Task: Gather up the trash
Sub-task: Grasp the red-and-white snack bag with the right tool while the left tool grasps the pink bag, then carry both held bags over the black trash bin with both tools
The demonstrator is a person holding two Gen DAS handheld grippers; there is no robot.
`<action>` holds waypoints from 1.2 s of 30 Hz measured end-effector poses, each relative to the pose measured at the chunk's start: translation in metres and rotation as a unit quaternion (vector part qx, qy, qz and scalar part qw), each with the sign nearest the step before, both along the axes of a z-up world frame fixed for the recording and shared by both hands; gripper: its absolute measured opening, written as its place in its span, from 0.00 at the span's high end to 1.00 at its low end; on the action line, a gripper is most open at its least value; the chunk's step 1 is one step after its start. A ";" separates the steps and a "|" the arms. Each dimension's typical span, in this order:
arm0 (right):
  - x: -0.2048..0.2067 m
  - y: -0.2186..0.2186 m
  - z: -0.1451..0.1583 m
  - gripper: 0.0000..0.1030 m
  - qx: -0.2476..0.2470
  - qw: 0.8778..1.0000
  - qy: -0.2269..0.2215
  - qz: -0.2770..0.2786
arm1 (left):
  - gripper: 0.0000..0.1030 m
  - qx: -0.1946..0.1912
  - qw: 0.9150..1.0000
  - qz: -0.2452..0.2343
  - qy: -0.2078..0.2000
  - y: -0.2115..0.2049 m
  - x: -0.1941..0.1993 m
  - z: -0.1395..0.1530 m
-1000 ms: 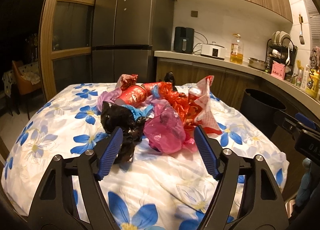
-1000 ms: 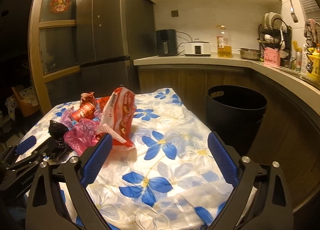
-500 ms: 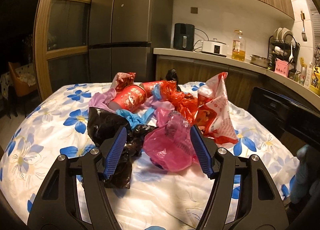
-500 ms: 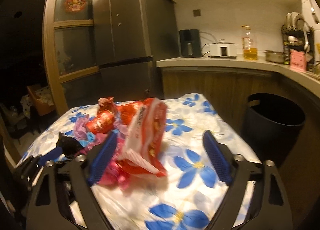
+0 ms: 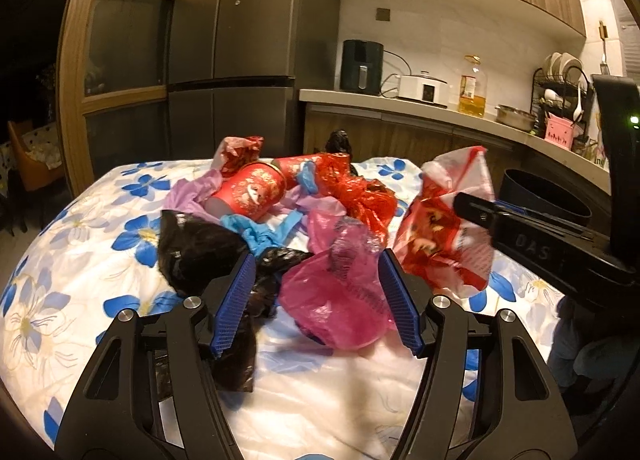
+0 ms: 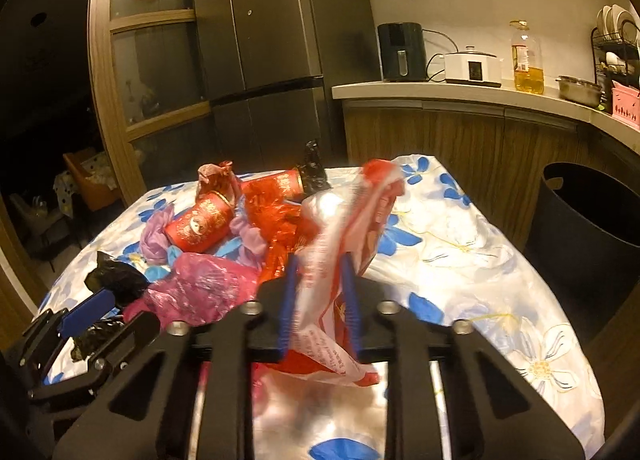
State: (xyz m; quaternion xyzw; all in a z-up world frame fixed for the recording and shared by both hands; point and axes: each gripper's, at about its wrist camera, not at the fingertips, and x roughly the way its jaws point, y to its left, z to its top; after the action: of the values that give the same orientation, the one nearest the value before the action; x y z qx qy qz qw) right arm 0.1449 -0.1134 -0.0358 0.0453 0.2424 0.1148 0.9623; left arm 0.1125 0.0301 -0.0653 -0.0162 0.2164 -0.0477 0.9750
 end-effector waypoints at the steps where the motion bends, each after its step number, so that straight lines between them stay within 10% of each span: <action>1: -0.001 -0.003 0.000 0.88 -0.001 1.000 -0.003 -0.003 | 0.40 0.001 1.000 -0.003 0.001 -0.001 0.002 0.000; 7: -0.010 -0.028 -0.003 0.93 0.008 1.000 -0.003 -0.024 | 0.44 0.006 1.000 -0.018 0.011 -0.012 0.018 0.001; 21: -0.027 -0.057 -0.002 0.95 0.015 0.999 -0.005 -0.034 | 0.96 0.004 0.998 -0.041 0.042 -0.028 0.026 -0.015; 36: -0.048 -0.079 0.014 0.97 0.020 0.998 -0.026 -0.045 | 0.97 0.016 0.998 -0.035 -0.049 -0.038 -0.023 0.036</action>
State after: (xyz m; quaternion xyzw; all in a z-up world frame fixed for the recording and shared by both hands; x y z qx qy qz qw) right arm 0.0966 -0.1926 -0.0219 0.0720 0.2124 0.0774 0.9714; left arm 0.0891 -0.0082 -0.0288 0.0096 0.1695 -0.0795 0.9823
